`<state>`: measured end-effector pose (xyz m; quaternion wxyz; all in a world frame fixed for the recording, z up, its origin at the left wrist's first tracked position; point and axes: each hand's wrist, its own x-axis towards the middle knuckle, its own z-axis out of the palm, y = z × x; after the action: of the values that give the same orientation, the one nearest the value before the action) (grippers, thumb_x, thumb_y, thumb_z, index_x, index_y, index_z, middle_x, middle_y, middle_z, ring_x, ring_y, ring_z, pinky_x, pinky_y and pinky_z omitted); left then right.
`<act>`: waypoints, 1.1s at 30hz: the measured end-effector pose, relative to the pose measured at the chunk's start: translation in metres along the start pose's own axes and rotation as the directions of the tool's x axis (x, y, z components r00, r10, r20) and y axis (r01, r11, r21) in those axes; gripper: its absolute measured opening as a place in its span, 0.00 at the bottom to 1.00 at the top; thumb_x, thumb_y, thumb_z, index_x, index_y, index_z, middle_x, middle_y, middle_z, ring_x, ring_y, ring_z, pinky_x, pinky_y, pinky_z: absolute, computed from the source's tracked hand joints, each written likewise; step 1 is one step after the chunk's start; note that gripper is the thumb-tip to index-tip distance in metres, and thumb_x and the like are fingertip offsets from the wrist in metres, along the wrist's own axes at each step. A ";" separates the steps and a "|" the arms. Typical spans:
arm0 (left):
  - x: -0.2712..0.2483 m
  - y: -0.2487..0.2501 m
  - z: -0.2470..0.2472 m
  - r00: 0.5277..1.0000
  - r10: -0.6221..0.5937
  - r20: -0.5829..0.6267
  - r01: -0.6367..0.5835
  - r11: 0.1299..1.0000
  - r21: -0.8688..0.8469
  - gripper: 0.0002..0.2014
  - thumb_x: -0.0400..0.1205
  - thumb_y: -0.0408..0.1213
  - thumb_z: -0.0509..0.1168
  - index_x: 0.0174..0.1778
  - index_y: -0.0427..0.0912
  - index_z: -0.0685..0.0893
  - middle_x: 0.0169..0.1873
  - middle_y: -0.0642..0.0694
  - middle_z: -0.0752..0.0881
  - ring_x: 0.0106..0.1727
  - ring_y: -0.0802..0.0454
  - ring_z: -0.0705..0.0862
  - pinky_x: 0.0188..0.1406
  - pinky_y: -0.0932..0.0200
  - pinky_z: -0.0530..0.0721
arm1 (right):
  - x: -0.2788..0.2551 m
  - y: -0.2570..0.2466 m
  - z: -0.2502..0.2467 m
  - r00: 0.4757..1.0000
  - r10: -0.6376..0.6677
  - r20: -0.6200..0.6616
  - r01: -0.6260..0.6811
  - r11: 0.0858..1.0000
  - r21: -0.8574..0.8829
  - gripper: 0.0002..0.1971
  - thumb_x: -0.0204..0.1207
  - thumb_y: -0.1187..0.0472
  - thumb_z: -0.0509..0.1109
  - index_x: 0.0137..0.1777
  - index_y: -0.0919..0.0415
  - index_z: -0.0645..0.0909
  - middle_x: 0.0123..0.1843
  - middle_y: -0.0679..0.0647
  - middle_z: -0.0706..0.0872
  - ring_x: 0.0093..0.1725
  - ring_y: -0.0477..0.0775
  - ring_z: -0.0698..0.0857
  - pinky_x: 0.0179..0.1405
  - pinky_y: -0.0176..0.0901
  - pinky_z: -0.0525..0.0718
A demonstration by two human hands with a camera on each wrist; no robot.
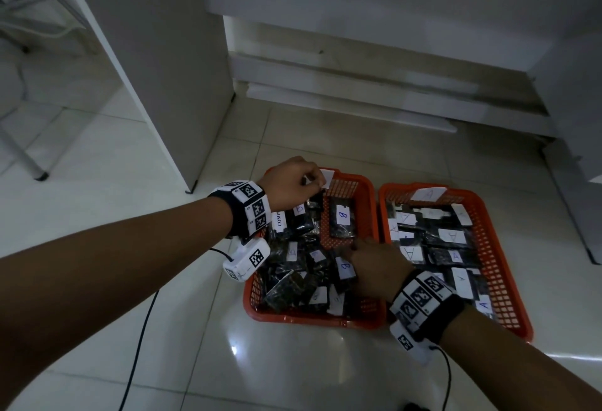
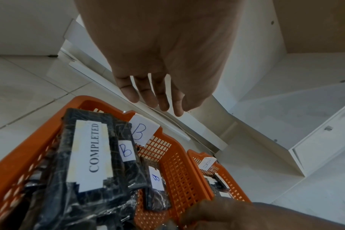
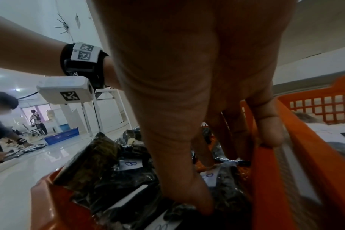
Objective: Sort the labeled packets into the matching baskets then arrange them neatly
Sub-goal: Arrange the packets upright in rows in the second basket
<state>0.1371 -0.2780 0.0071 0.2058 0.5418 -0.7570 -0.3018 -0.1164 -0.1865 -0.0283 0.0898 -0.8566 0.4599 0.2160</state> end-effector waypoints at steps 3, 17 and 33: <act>0.000 -0.004 -0.001 1.000 0.023 0.008 -0.023 1.000 -0.001 0.08 0.83 0.54 0.66 0.50 0.58 0.87 0.50 0.56 0.81 0.51 0.56 0.85 0.59 0.45 0.87 | -0.001 0.002 0.002 1.000 -0.021 -0.001 0.021 0.997 -0.076 0.33 0.75 0.42 0.76 0.80 0.49 0.77 0.74 0.54 0.81 0.66 0.61 0.84 0.55 0.54 0.88; -0.009 -0.002 -0.008 0.999 0.038 0.009 -0.038 0.999 -0.017 0.05 0.86 0.44 0.68 0.51 0.51 0.89 0.50 0.53 0.81 0.53 0.53 0.84 0.57 0.58 0.84 | 0.014 0.008 -0.004 0.995 -0.086 0.050 0.090 0.992 -0.093 0.34 0.74 0.37 0.74 0.77 0.52 0.78 0.68 0.55 0.85 0.58 0.61 0.88 0.51 0.56 0.91; -0.012 -0.003 -0.012 1.000 0.008 0.015 -0.007 0.999 -0.036 0.04 0.87 0.42 0.67 0.49 0.54 0.87 0.47 0.61 0.79 0.52 0.60 0.82 0.47 0.76 0.75 | -0.011 -0.017 -0.011 0.989 -0.019 -0.148 0.031 0.996 0.081 0.20 0.73 0.31 0.70 0.44 0.47 0.88 0.36 0.43 0.88 0.36 0.42 0.88 0.36 0.34 0.71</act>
<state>0.1506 -0.2701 0.0145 0.2109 0.5329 -0.7550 -0.3186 -0.1040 -0.1726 -0.0150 0.0939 -0.8714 0.4631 0.1316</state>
